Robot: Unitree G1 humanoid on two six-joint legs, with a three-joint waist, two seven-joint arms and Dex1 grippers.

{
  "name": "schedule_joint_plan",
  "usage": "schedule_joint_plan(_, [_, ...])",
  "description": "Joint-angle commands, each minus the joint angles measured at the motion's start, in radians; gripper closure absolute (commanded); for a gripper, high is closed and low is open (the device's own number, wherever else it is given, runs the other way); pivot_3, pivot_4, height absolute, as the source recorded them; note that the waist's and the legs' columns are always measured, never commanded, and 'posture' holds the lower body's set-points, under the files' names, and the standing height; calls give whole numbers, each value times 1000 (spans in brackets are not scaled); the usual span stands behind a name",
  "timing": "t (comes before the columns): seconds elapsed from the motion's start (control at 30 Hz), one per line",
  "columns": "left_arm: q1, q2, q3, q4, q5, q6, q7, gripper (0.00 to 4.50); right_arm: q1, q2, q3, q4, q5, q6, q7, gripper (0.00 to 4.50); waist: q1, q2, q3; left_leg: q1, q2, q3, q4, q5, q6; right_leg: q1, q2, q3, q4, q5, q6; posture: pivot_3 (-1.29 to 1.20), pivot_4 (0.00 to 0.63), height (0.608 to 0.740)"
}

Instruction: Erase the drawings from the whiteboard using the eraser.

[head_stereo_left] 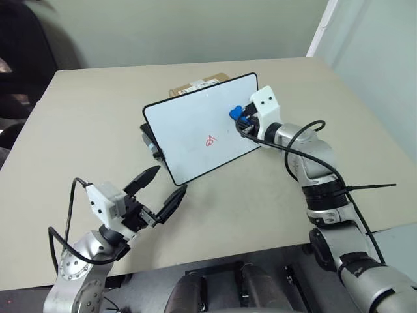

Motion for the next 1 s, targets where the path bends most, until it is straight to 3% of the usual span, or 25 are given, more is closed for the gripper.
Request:
schedule_joint_plan(0.03, [2,0,7,-20,-1,-9,1,0,39,17,53,-30,3,10,19,3509,-1,0,0,0,0,0,0,0,0,0,0,0,0,0,0,0,150,740])
schedule_joint_plan(0.2, [10,1,11,-30,-2,-8,5,0,99,10,124,13,-25,43,25,3509,-6,0,0,3,0,0,0,-1,2,2,0,0,1,1,-1,0,150,740])
schedule_joint_plan(0.4, [14,4,20,-34,-7,-8,7,0,95,-1,122,55,-34,53,19,3509,-7,0,0,4,0,0,1,4,1,2,0,0,1,7,-2,0,150,740])
schedule_joint_plan(1.0, [10,7,12,-40,-11,-4,13,0,-34,11,-27,35,1,-25,-36,3509,-5,0,0,-1,0,0,-3,3,0,0,0,0,0,6,-2,0,150,740])
